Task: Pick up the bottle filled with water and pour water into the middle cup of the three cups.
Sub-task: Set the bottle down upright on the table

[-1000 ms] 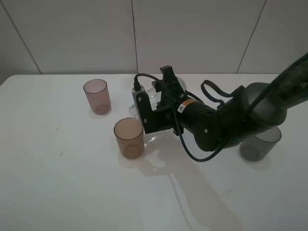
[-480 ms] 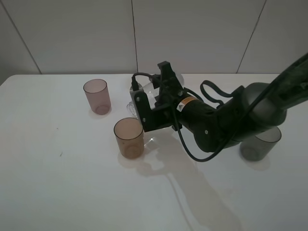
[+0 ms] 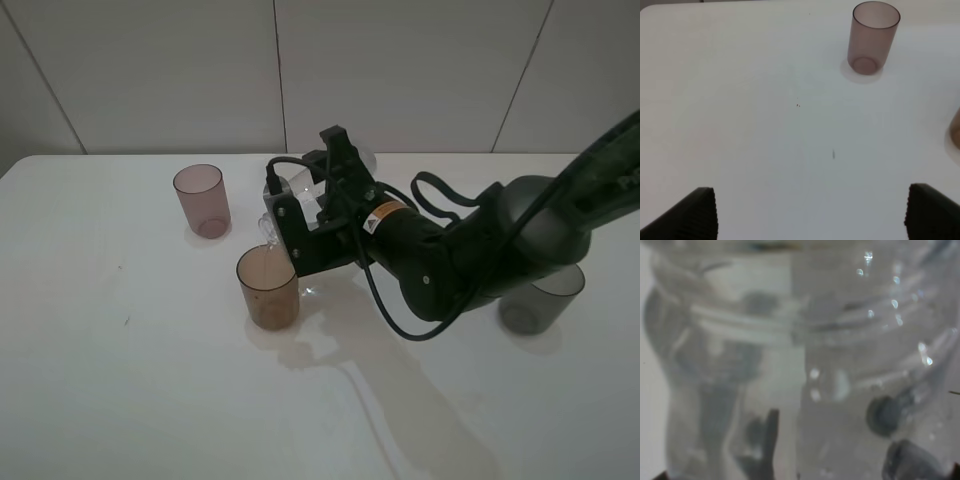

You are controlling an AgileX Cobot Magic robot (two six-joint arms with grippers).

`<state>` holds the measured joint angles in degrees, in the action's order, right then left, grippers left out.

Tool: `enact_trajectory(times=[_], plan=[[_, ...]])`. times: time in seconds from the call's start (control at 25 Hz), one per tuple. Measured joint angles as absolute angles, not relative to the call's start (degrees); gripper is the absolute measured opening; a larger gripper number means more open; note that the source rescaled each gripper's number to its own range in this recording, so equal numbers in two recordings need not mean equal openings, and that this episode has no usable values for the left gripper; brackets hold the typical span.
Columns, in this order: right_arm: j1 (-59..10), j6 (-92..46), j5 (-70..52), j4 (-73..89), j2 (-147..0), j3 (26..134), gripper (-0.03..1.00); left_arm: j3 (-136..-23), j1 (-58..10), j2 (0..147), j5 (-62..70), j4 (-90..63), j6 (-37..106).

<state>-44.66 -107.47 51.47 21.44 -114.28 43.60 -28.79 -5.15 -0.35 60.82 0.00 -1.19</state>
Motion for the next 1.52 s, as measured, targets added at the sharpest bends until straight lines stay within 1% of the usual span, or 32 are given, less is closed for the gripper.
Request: enact_trajectory(times=[0.36,0.76,1.08,1.52], plan=[[-44.66,-107.48,52.95,21.37,-115.10,43.60,0.03,-28.79,-5.15,-0.35,60.82,0.00,-1.19],[-44.66,-112.06,53.40,21.37,-115.15,43.64,0.03,-28.79,-5.15,-0.35,60.82,0.00,-1.19],[-44.66,-114.96,56.25,21.37,-115.15,43.64,0.03,-28.79,-5.15,-0.35,60.82,0.00,-1.19],[-44.66,-116.54,57.47,21.37,-115.15,43.64,0.03,-28.79,-5.15,-0.35,60.82,0.00,-1.19]])
